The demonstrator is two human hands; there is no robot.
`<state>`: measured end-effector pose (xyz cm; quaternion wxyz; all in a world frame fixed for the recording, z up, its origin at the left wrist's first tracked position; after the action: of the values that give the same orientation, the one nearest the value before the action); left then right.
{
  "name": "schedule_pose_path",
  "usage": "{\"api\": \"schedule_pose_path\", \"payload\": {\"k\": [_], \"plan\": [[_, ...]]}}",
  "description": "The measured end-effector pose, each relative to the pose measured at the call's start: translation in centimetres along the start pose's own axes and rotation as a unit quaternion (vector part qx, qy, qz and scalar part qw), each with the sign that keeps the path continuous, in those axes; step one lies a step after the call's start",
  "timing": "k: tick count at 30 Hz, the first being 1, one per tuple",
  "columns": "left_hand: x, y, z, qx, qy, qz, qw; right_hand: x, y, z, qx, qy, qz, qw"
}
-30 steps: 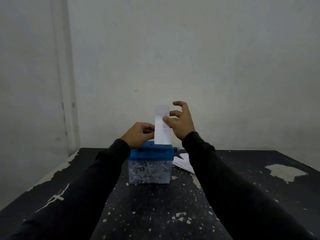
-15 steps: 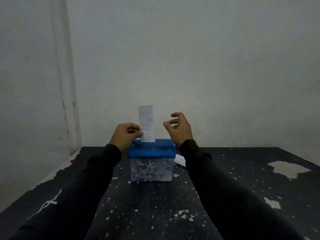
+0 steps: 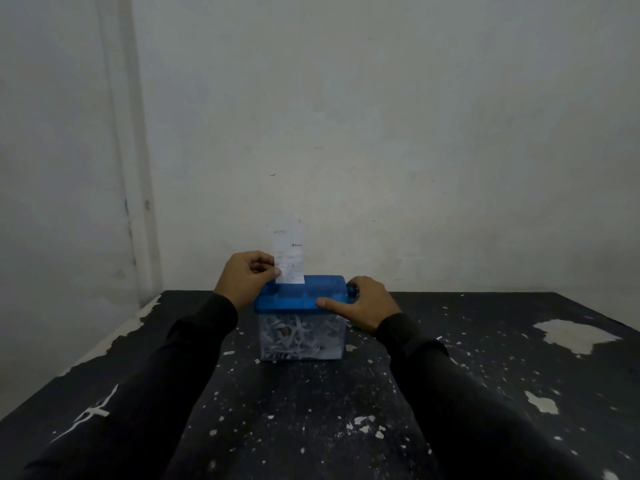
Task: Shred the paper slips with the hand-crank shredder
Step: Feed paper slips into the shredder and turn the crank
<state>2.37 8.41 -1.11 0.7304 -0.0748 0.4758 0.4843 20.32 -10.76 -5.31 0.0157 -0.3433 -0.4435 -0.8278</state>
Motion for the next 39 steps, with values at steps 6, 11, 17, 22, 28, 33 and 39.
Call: {"api": "schedule_pose_path", "payload": {"k": [6, 11, 17, 22, 28, 33, 39], "plan": [[0.2, -0.4, 0.1, 0.006, -0.011, 0.037, 0.999, 0.2, 0.4, 0.0, 0.033, -0.022, 0.005, 0.999], [1.2, -1.8, 0.3, 0.047, -0.033, 0.081, 0.995, 0.6, 0.5, -0.1, 0.041, -0.05, 0.016, 0.998], [1.8, -4.0, -0.8, 0.079, 0.001, 0.002, 0.997, 0.4, 0.4, -0.2, 0.027, -0.087, -0.013, 0.996], [2.0, -4.2, -0.7, 0.081, 0.011, -0.008, 0.997, 0.8, 1.0, -0.4, 0.015, -0.107, -0.05, 0.993], [2.4, -4.1, -0.5, 0.078, 0.032, -0.007, 0.996, 1.3, 4.4, 0.8, -0.057, -0.121, 0.285, 0.949], [2.6, -4.1, -0.5, 0.074, 0.03, -0.008, 0.997, 1.0, 4.7, 2.3, -0.06, -0.108, 0.364, 0.923], [2.6, -4.1, -0.5, 0.081, 0.017, -0.02, 0.996, -2.9, 2.6, 4.1, -0.094, -0.158, 0.262, 0.947]]}}
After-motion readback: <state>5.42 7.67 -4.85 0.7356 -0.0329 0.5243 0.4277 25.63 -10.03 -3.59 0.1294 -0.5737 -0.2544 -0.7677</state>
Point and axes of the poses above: each hand's wrist, its own z-axis towards the middle knuckle, its own y-axis out of the back of the hand, x = y × z, the point moved 7 cm from there along z, towards the middle knuckle, and after that the axes turned 4 degrees about x, right-handed, at the moved point
